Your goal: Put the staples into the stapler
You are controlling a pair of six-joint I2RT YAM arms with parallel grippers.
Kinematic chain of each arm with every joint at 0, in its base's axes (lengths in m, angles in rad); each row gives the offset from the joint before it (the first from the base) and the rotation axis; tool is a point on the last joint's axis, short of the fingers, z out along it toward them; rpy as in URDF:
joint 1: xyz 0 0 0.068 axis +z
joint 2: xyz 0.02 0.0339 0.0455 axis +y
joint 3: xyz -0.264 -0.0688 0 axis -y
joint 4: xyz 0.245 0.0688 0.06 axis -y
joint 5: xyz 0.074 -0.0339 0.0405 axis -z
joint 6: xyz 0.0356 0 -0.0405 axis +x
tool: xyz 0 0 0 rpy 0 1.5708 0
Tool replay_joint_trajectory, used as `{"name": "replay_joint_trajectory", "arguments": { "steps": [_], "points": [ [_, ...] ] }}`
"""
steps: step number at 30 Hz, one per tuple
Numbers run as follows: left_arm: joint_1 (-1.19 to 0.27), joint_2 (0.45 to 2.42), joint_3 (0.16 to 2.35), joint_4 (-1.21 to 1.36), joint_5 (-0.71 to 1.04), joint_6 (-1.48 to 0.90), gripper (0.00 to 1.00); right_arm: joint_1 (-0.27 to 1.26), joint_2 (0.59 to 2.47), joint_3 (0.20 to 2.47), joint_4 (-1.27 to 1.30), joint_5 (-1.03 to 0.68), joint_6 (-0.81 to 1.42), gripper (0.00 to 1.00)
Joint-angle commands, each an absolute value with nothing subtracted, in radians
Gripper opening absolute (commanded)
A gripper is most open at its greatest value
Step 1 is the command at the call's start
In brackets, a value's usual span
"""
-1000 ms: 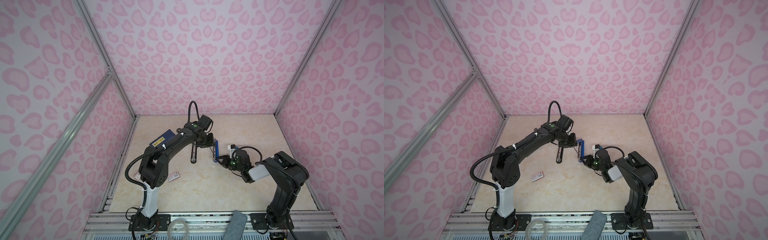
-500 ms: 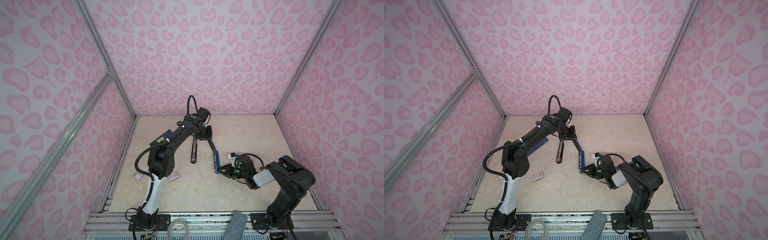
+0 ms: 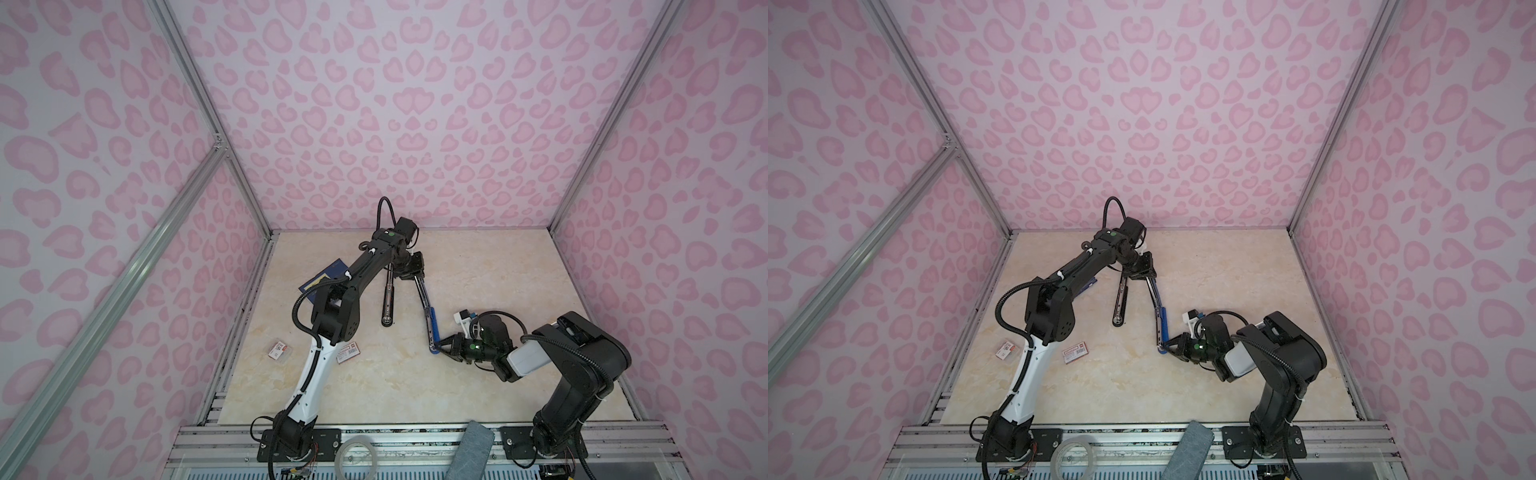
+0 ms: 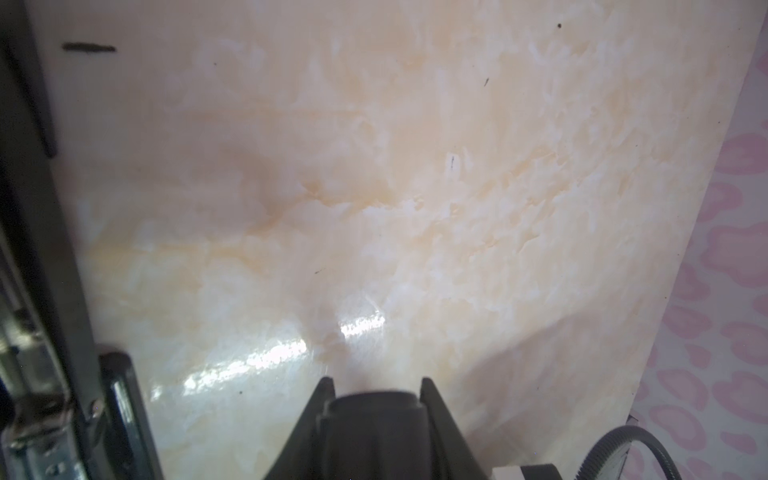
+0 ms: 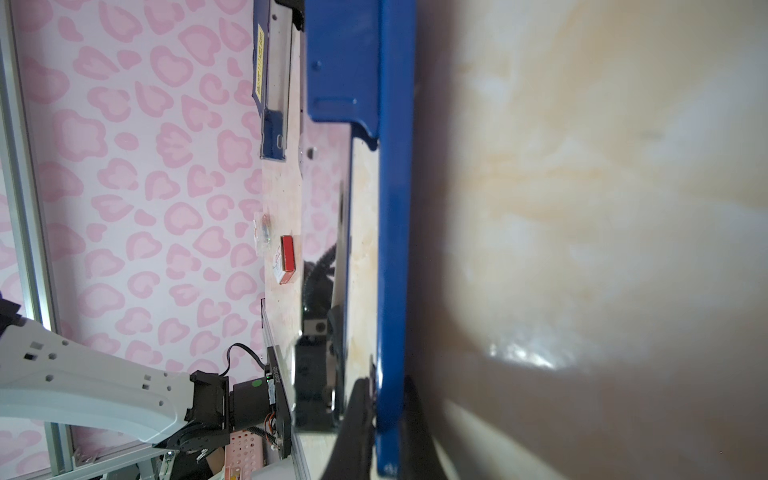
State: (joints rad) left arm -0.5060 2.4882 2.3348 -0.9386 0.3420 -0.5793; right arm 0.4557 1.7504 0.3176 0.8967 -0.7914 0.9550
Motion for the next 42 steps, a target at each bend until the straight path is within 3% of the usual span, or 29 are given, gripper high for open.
{"name": "replay_joint_trajectory", "arguments": {
  "steps": [1,8,14,20,32,42],
  "points": [
    [-0.485,2.517,2.352,-0.876,0.260,-0.505,0.11,0.458,1.753,0.310,0.890,-0.834,0.913,0.00],
    [-0.468,2.532,2.353,-0.852,0.287,-0.506,0.43,0.459,1.772,0.324,0.888,-0.836,0.919,0.00],
    [-0.463,2.510,2.355,-0.833,0.291,-0.501,0.56,0.459,1.786,0.337,0.902,-0.843,0.936,0.00],
    [-0.459,2.446,2.317,-0.835,0.325,-0.508,0.56,0.459,1.800,0.371,0.909,-0.853,0.960,0.00],
    [-0.531,2.045,1.671,-0.626,0.245,-0.563,0.58,0.457,1.931,0.521,1.050,-0.828,1.105,0.00],
    [-0.628,1.994,1.459,-0.506,0.268,-0.644,0.58,0.461,1.986,0.522,1.097,-0.819,1.118,0.00]
  ]
}}
